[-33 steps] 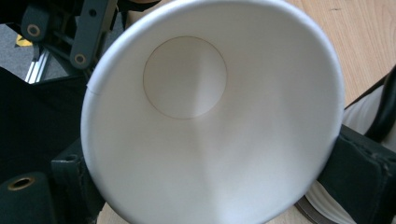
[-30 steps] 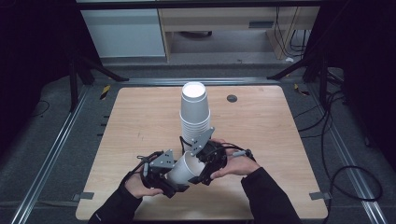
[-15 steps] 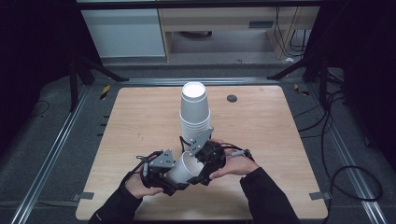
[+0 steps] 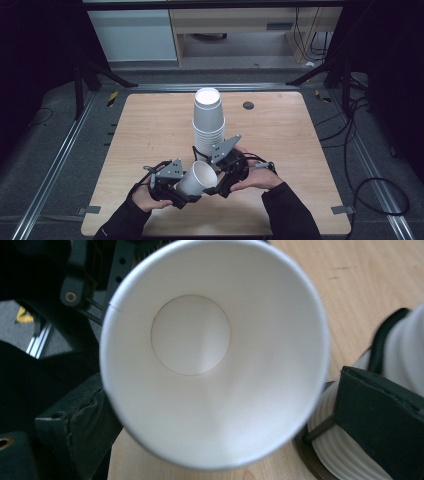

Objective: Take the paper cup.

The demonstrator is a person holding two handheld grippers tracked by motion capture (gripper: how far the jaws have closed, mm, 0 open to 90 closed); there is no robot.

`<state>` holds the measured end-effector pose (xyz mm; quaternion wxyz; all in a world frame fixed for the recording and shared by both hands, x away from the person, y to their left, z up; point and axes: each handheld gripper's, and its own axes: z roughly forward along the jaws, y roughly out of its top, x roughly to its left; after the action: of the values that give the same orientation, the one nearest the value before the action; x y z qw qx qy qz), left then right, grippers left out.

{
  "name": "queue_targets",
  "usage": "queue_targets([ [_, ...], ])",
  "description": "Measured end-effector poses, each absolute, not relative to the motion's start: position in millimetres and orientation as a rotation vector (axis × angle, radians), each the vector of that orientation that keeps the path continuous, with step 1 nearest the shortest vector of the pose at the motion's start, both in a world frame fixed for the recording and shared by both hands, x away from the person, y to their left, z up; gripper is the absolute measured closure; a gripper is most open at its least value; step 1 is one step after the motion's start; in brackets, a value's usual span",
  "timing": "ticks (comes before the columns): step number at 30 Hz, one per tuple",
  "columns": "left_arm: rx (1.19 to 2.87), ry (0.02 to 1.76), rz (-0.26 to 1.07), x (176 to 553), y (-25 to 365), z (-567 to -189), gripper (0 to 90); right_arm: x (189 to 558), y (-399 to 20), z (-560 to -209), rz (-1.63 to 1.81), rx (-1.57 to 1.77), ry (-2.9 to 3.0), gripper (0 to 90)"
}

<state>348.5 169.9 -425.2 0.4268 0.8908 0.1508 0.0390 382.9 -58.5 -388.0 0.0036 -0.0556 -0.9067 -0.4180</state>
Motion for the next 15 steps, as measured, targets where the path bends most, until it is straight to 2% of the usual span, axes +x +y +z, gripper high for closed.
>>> queue_targets([
  [15, 2.16, 0.408, 0.129, 350, 183, -421, 21.8, 377, -101, -395, -1.52, -0.402, -2.731, 2.2],
])
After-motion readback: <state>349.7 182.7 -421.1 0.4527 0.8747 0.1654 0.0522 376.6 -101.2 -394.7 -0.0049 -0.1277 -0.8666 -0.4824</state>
